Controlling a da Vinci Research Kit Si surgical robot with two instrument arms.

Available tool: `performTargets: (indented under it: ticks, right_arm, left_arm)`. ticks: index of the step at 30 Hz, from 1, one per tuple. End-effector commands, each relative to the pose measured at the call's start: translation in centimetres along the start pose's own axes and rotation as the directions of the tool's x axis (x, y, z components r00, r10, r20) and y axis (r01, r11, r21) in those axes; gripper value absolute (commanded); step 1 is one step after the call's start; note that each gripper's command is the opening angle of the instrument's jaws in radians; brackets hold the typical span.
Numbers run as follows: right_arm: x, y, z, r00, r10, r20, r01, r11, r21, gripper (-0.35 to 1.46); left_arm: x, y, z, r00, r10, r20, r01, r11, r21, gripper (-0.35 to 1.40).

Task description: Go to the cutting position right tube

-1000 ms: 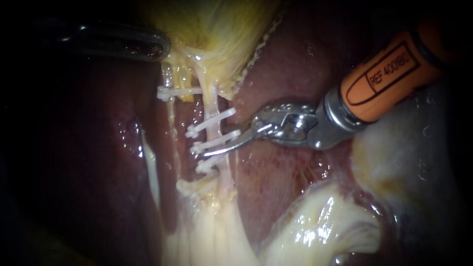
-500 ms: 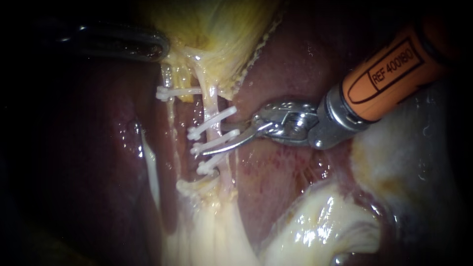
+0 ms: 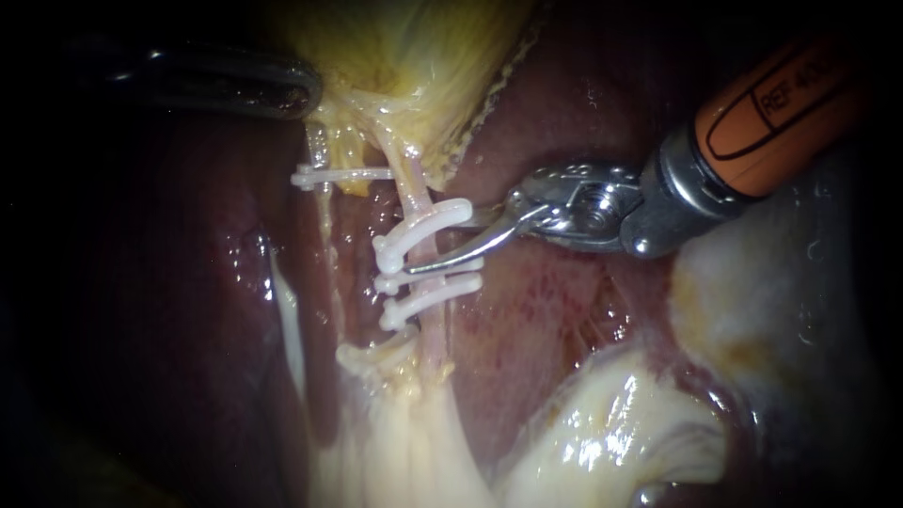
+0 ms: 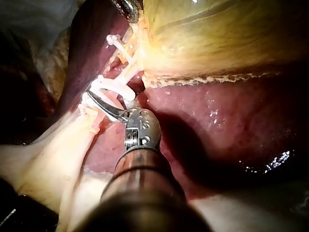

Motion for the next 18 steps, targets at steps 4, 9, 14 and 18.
performTargets:
  ticks: [4, 9, 14, 18]
  right_arm:
    - [-0.05, 0.03, 0.16, 1.0, -0.008, -0.023, 0.008, 1.0, 0.03, 1.38]
    - [-0.1, 0.06, 0.41, 0.999, -0.018, -0.047, 0.021, 0.998, 0.053, 1.42]
    - [-0.06, 0.05, 0.6, 0.997, -0.033, -0.076, 0.038, 0.997, 0.069, 1.45]
    - [0.03, 0.04, 0.72, 0.989, -0.059, -0.139, 0.066, 0.997, 0.045, 1.45]
  left_arm:
    - [0.0, 0.0, 0.0, 1.0, 0.0, 0.0, 0.0, 1.0, 0.0, -0.35]
    - [0.0, 0.0, 0.01, 1.0, 0.0, 0.0, 0.0, 1.0, -0.001, -0.35]
    - [-0.01, 0.0, 0.01, 1.0, 0.0, 0.0, 0.0, 1.0, -0.001, -0.35]
    - [-0.01, -0.01, 0.02, 1.0, -0.001, 0.0, 0.001, 1.0, -0.001, -0.35]
